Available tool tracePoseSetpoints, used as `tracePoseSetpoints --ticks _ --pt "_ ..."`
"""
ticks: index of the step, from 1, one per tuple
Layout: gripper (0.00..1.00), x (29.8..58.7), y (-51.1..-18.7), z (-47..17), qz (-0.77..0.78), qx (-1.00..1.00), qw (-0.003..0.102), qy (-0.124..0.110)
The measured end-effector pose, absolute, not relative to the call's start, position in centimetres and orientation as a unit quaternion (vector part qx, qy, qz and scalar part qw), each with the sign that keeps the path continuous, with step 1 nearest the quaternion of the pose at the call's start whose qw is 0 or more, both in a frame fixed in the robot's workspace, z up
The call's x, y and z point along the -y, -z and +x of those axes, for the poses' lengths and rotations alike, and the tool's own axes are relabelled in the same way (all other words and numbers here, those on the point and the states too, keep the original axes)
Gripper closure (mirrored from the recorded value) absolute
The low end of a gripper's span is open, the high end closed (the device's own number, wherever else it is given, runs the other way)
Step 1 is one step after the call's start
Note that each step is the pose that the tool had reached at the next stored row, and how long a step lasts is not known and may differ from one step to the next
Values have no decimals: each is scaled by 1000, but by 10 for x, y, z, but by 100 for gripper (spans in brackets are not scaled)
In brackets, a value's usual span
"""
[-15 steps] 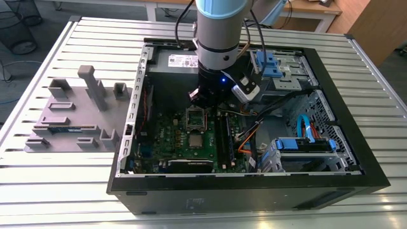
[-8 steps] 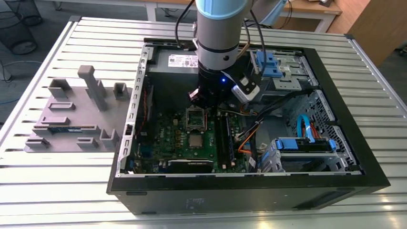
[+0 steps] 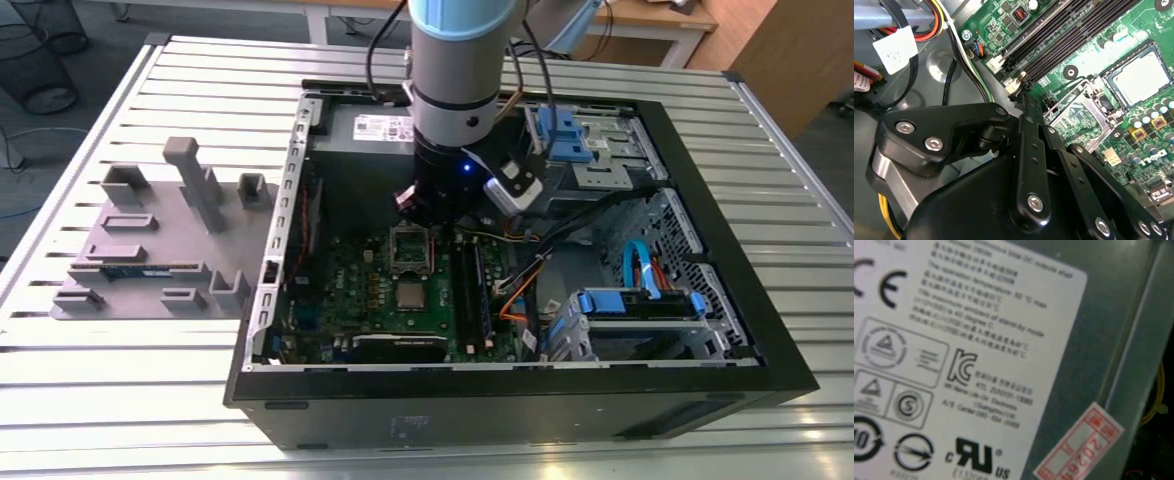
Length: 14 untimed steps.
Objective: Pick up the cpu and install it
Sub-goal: 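Close the cpu cover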
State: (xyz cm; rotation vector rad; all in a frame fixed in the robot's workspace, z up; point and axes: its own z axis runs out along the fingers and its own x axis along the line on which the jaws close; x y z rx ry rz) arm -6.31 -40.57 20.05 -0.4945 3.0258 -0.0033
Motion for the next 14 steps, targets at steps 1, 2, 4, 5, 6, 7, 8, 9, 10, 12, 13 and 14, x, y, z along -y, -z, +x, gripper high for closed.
tracePoseSetpoints --ticks 1,2,4,5,6,7,8,9,10,12,13,14 --pt "89 406 -200 -64 -161 -986 38 1" --pt "89 405 -200 -64 -161 -986 38 1" --pt "89 406 -200 -64 -161 -986 37 2" --pt "89 406 -200 -65 -161 -986 37 2" --pt "89 406 -200 -64 -161 -986 37 2" --pt "89 405 -201 -64 -161 -986 38 2" --pt "89 405 -202 -64 -161 -986 38 3" --pt "89 405 -203 -64 -161 -986 39 4" --pt "89 405 -205 -64 -161 -986 38 5" --pt "89 405 -209 -64 -161 -986 37 9" --pt "89 405 -210 -64 -161 -986 37 11" --pt "89 405 -212 -64 -161 -986 36 12"
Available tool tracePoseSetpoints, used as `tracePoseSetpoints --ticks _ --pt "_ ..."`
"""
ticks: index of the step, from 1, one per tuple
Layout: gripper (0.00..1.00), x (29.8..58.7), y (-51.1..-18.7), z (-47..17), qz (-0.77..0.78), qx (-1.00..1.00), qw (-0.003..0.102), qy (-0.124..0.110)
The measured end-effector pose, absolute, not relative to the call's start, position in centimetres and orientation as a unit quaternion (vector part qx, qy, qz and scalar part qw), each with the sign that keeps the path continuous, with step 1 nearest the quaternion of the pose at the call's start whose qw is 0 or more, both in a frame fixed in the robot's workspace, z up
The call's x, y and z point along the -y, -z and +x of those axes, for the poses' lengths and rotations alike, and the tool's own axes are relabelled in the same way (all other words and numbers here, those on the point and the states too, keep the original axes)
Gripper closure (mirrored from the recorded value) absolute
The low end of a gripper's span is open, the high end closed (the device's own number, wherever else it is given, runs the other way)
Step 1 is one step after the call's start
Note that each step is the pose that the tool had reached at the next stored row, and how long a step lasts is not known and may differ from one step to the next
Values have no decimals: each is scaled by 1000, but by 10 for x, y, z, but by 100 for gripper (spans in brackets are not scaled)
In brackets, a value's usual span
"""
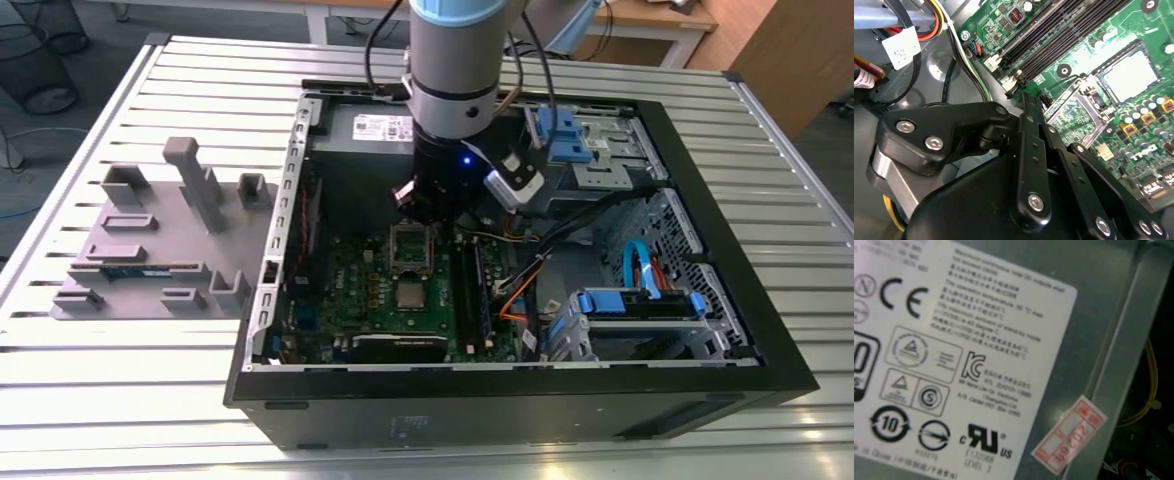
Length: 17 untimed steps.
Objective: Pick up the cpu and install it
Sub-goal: 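Close the cpu cover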
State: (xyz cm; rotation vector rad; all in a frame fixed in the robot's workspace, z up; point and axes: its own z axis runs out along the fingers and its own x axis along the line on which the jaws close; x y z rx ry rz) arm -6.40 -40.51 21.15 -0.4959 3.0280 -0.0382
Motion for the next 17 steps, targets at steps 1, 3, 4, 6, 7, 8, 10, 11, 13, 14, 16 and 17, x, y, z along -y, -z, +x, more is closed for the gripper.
tracePoseSetpoints --ticks 1,3,4,6,7,8,10,11,13,14,16,17 --pt "89 405 -213 -64 -162 -986 36 14" --pt "89 406 -215 -64 -162 -986 36 17" --pt "89 406 -216 -64 -162 -986 35 18" --pt "89 406 -218 -64 -162 -986 35 21" --pt "89 407 -219 -64 -162 -986 35 22" --pt "89 407 -220 -64 -162 -986 35 23" --pt "89 408 -222 -64 -162 -986 34 25" --pt "89 408 -222 -64 -162 -986 34 25" --pt "89 408 -222 -64 -162 -986 34 25" --pt "89 408 -222 -64 -162 -986 34 25" --pt "89 408 -222 -64 -162 -986 34 25" --pt "89 408 -222 -64 -163 -986 34 25"
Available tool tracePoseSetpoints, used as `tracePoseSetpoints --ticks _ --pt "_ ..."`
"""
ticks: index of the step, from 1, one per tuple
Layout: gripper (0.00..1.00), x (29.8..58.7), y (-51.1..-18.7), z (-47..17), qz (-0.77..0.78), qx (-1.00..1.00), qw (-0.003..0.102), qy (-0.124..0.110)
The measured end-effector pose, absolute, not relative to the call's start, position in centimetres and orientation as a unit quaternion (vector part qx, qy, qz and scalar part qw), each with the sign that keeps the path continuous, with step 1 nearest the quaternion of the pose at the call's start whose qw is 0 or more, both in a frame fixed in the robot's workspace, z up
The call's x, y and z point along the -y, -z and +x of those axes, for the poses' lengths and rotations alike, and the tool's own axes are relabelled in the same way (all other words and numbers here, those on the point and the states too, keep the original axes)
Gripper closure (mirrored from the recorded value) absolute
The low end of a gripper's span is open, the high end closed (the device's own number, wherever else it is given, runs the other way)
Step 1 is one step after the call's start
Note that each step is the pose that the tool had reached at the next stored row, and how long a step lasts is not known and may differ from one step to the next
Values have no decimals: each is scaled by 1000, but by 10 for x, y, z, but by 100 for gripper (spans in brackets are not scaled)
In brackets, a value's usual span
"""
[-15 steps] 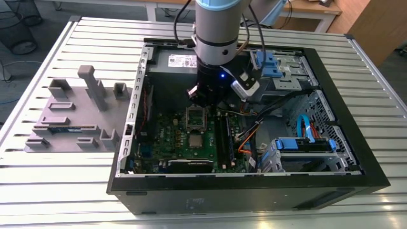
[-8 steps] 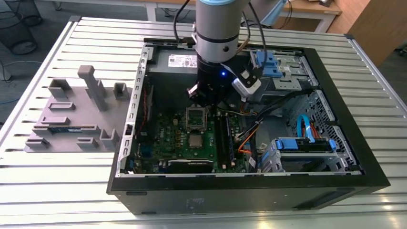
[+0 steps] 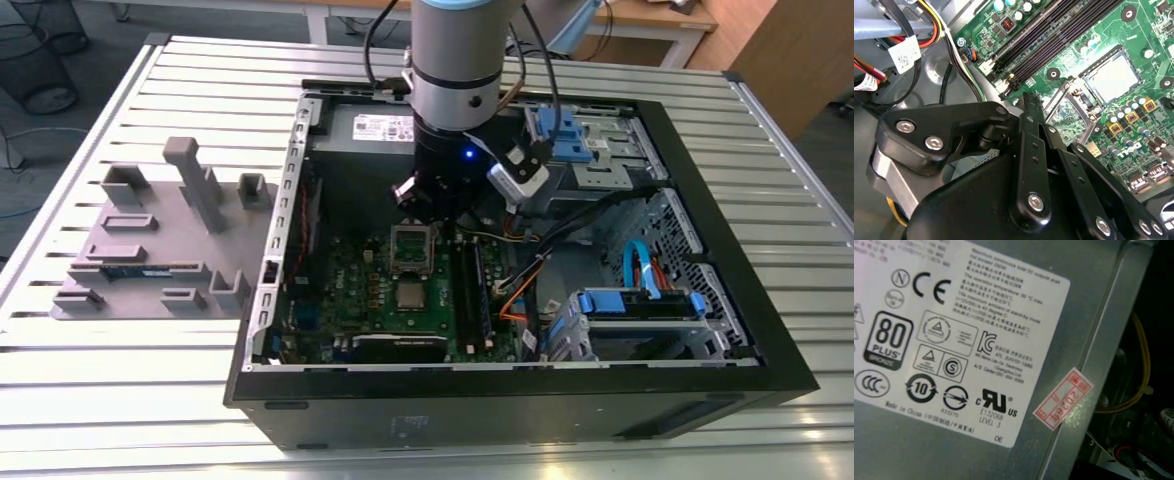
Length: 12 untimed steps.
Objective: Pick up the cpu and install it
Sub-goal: 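Close the cpu cover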
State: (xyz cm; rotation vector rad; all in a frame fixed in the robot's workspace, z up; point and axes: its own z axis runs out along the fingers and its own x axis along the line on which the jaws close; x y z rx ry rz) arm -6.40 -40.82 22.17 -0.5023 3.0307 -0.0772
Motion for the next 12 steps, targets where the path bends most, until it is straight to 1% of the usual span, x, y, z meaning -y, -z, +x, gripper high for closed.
tracePoseSetpoints --ticks 12 --pt "89 409 -222 -64 -194 -980 34 24"
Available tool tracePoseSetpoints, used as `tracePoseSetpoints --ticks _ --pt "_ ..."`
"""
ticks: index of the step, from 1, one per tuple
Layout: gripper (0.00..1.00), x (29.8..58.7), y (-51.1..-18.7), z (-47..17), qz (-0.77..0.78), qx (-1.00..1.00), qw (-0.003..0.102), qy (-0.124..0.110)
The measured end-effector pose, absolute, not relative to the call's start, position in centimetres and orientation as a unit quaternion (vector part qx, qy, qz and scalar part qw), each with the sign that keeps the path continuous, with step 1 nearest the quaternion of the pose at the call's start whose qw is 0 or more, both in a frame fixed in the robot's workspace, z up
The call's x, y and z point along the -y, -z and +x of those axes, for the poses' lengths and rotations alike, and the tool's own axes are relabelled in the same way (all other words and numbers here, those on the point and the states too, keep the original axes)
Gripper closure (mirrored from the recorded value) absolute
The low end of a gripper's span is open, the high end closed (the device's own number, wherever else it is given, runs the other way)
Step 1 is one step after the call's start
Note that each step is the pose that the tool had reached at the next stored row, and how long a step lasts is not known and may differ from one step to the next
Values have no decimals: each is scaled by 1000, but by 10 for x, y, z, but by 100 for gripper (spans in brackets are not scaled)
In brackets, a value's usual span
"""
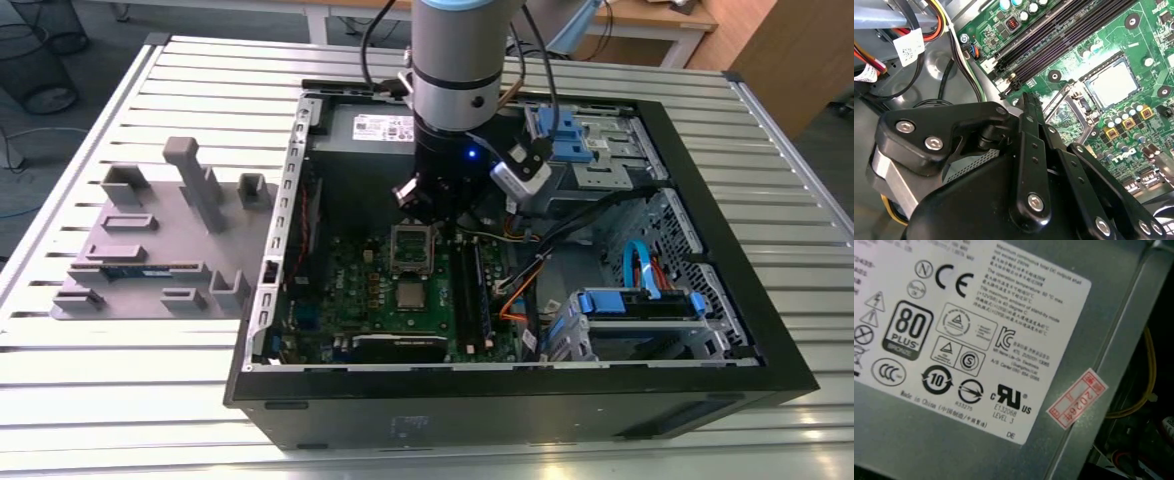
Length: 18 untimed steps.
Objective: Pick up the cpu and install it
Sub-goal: 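Close the cpu cover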
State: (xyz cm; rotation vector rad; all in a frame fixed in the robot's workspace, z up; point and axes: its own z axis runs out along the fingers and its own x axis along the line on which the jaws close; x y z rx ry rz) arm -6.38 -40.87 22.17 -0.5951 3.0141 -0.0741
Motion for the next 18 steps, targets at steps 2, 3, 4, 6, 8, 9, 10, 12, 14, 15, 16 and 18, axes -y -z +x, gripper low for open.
tracePoseSetpoints --ticks 2,3,4,6,8,9,10,12,14,15,16,18 --pt "89 409 -222 -64 -198 -979 34 24" --pt "89 409 -222 -64 -200 -979 34 24" --pt "89 409 -222 -64 -202 -979 34 24" --pt "89 409 -222 -64 -202 -979 34 24" --pt "89 409 -222 -64 -202 -979 34 24" --pt "89 409 -222 -64 -202 -979 34 24" --pt "89 409 -222 -64 -202 -978 34 24" --pt "89 409 -225 -64 -202 -978 34 24" --pt "89 409 -228 -64 -203 -978 34 24" --pt "89 410 -228 -64 -203 -978 34 24" --pt "89 410 -228 -64 -203 -978 34 24" --pt "89 410 -228 -64 -204 -978 34 24"
